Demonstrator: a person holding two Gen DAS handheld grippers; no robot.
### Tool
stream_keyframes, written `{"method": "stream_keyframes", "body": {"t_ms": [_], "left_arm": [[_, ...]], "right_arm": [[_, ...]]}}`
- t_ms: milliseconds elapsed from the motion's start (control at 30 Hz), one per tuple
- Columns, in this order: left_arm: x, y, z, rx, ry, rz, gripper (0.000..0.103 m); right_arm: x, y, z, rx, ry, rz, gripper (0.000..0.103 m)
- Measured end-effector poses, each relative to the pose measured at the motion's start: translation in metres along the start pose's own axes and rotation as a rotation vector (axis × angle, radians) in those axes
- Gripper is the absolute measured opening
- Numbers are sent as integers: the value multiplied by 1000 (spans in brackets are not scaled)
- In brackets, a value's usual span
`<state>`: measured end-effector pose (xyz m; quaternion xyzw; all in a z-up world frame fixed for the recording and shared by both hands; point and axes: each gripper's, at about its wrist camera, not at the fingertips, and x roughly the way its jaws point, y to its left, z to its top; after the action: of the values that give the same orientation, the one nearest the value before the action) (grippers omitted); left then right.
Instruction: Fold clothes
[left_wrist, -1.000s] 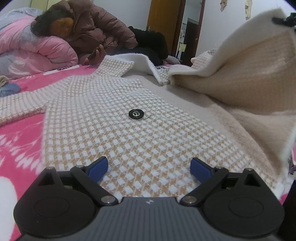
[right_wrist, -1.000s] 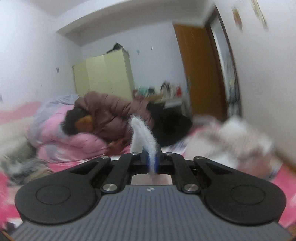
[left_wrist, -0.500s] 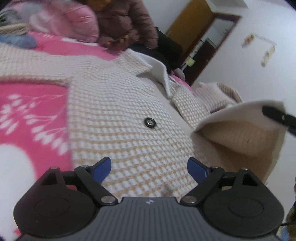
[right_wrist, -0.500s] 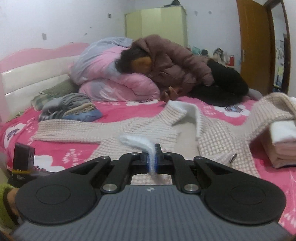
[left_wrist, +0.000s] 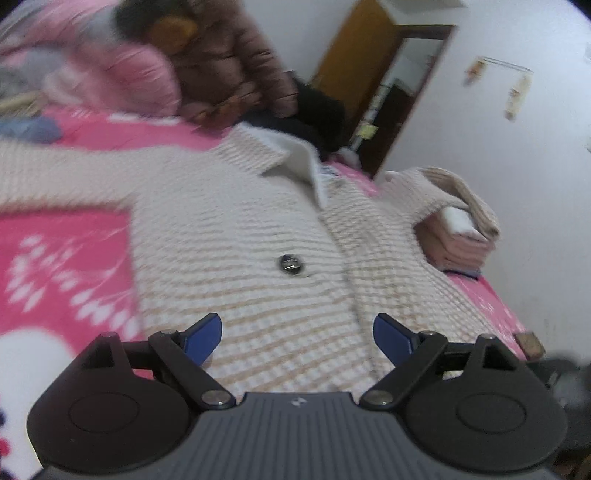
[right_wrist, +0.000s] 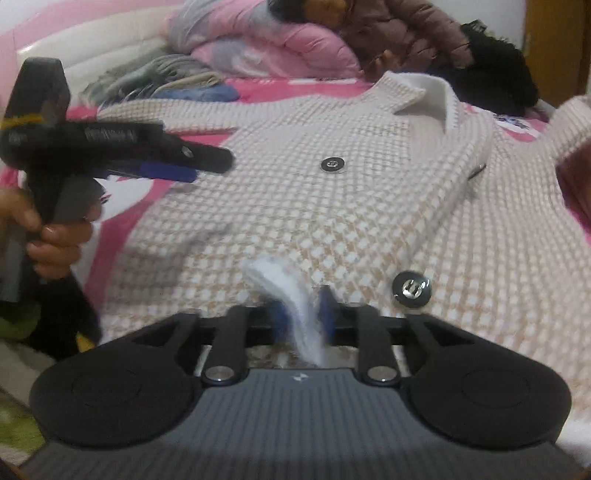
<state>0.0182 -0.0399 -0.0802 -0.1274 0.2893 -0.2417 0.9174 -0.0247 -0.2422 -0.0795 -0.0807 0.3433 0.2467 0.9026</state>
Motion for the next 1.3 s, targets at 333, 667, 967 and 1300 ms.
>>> {"method": "stream_keyframes", "body": {"t_ms": [333,667,967,1300], "left_arm": [[42,-41,-14,177,63,-195,66],[66,-31,-36,172,72,-284,50],[65,-26,-43,179,42,-326,50],[62,-19,-46,162,22,-384,50]], "right_arm": [[-19,-58,120,-46,-142,56,67],[202,-101,195,-200,109,-308,46],[323,-172,225,-87,237,-497,5],[235,-228,308,421,-90,-46,4]]}}
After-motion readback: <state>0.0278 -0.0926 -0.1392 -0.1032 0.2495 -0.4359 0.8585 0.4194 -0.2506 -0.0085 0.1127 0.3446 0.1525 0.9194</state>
